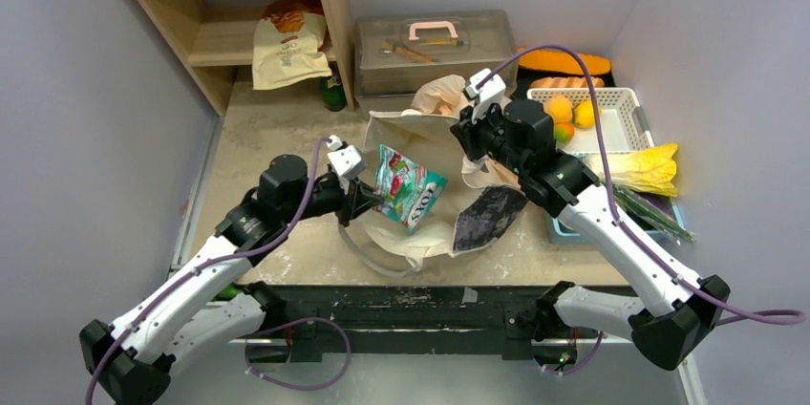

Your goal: Untie the knot of the grocery bags and take out the mixed food

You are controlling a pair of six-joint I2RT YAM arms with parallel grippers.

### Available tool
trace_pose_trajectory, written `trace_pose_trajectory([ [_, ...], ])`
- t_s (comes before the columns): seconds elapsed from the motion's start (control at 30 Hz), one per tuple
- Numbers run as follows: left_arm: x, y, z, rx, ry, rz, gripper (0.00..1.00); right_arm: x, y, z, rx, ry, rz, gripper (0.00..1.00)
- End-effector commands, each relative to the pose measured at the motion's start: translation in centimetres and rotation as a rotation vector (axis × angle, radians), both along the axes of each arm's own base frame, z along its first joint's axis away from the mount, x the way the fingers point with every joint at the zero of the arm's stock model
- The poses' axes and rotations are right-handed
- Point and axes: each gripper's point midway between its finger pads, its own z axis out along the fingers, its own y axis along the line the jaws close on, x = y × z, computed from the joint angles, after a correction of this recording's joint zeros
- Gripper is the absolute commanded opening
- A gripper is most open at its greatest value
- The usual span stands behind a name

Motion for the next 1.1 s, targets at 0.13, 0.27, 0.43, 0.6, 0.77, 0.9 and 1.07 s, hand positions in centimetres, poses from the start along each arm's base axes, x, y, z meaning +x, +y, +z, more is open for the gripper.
trace_pose_trajectory([
  [0.13,-6.2,1.9,8.6,-0.079,-0.096,-0.202,0.0,0.1,-0.7,2.2,0.001,-0.104,0.003,0.0],
  [0.27,-6.8,2.9,11.6,-0.119,-0.098,-0.192,0.0,0.0,-0.7,2.1,0.0,-0.102,0.01,0.0],
  [0.43,-6.1,3.8,16.5,-0.224,-0.077,-0.114,0.0,-0.1,-0.7,2.0,0.002,-0.098,0.012,0.0],
  [0.6,-3.5,3.8,22.5,-0.365,-0.093,-0.055,0.0,-0.1,-0.7,1.9,0.004,-0.095,0.012,0.0],
  [0.77,0.0,5.3,28.0,-0.489,-0.14,0.096,0.0,-0.1,-0.7,2.0,-0.001,-0.098,0.013,0.0],
  [0.9,3.7,7.4,33.2,-0.615,-0.212,0.229,0.0,-0.1,-0.7,2.0,-0.014,-0.099,0.018,0.0],
  [1.07,9.2,12.1,39.2,-0.735,-0.362,0.466,0.0,0.1,-0.6,1.8,-0.026,-0.09,0.02,0.0],
])
